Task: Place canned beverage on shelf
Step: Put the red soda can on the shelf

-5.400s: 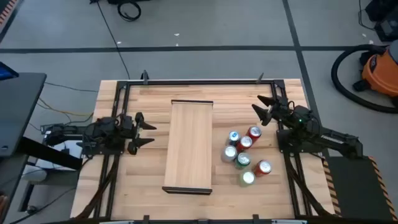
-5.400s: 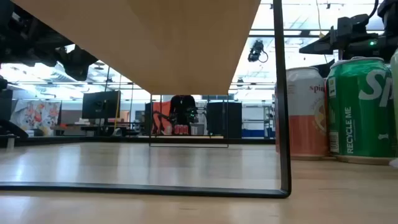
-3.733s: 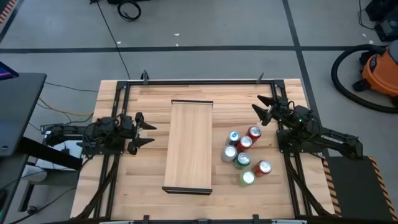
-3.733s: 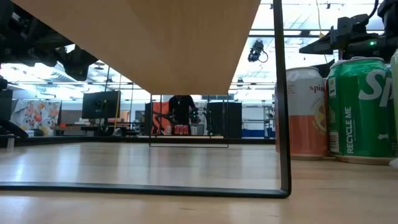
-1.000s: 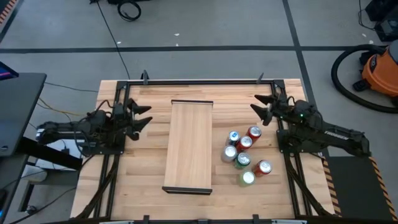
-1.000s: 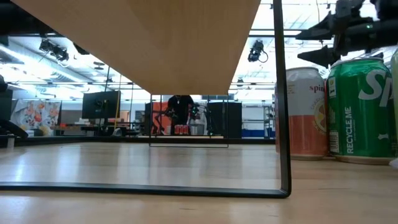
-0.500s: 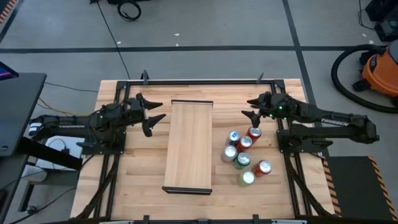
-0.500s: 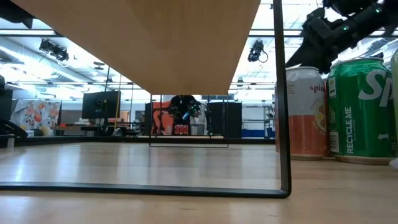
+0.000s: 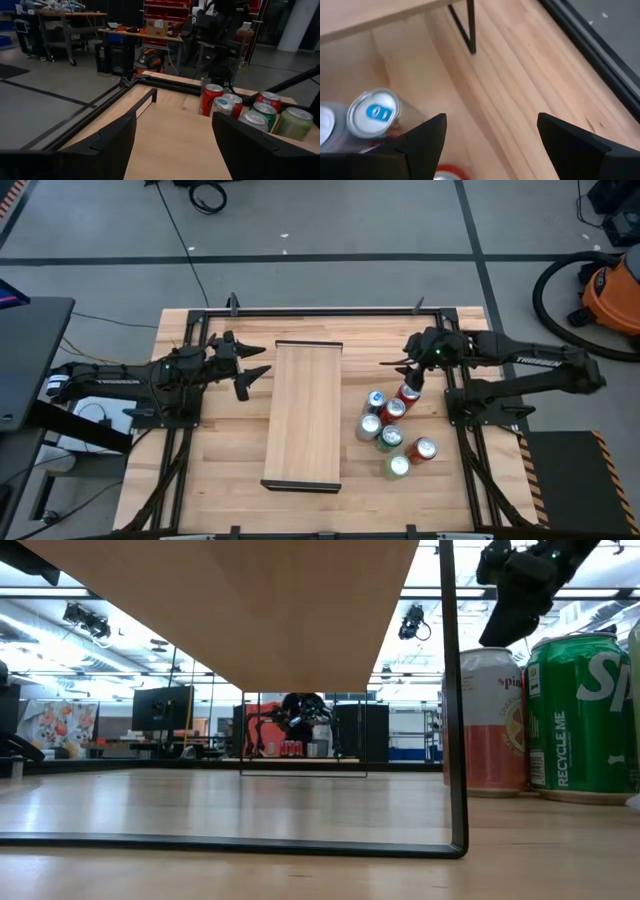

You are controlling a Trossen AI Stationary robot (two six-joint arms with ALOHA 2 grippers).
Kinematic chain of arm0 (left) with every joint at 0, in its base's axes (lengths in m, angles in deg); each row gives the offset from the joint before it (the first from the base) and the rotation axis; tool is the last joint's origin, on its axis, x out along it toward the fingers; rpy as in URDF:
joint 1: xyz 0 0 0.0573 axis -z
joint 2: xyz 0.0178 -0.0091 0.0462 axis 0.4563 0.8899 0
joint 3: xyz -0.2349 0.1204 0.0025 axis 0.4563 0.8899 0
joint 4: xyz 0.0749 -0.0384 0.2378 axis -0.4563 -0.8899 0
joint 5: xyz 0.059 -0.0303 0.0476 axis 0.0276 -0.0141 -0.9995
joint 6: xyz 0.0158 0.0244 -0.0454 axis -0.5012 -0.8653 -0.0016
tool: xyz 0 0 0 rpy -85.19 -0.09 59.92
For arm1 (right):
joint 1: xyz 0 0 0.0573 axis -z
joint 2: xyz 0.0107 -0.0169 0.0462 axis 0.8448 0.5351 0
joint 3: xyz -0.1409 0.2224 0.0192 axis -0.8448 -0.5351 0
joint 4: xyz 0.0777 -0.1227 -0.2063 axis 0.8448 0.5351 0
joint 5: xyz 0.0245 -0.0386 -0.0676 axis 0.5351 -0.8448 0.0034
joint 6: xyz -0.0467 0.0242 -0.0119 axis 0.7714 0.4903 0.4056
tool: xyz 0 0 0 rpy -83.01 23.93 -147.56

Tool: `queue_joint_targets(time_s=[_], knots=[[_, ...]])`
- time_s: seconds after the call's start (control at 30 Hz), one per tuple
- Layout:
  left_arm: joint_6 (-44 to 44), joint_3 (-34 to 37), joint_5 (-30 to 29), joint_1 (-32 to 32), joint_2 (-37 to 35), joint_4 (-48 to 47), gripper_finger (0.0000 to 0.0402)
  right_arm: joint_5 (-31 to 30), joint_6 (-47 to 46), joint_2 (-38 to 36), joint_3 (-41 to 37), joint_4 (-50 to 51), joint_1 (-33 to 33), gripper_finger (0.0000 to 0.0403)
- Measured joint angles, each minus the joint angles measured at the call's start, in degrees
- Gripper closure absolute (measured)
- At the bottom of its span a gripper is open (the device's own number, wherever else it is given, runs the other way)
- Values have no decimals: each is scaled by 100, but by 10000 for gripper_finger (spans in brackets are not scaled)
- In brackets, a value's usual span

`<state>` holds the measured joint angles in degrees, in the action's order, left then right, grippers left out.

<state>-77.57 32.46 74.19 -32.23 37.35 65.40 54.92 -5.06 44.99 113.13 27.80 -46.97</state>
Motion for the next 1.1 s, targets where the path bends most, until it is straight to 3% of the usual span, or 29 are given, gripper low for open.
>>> queue_joint_targets(time_s=[0.6, 0.87, 1.1], knots=[[83, 0, 5, 17, 0, -251, 130, -126, -894, 1338, 1354, 2464, -430, 62], [110, 0, 5, 17, 0, -230, 130, -141, -1527, 1206, 1523, 2988, -639, 62], [251, 0, 7, 17, -2, -211, 130, -717, -2235, 889, 1523, 3066, -1235, 62]])
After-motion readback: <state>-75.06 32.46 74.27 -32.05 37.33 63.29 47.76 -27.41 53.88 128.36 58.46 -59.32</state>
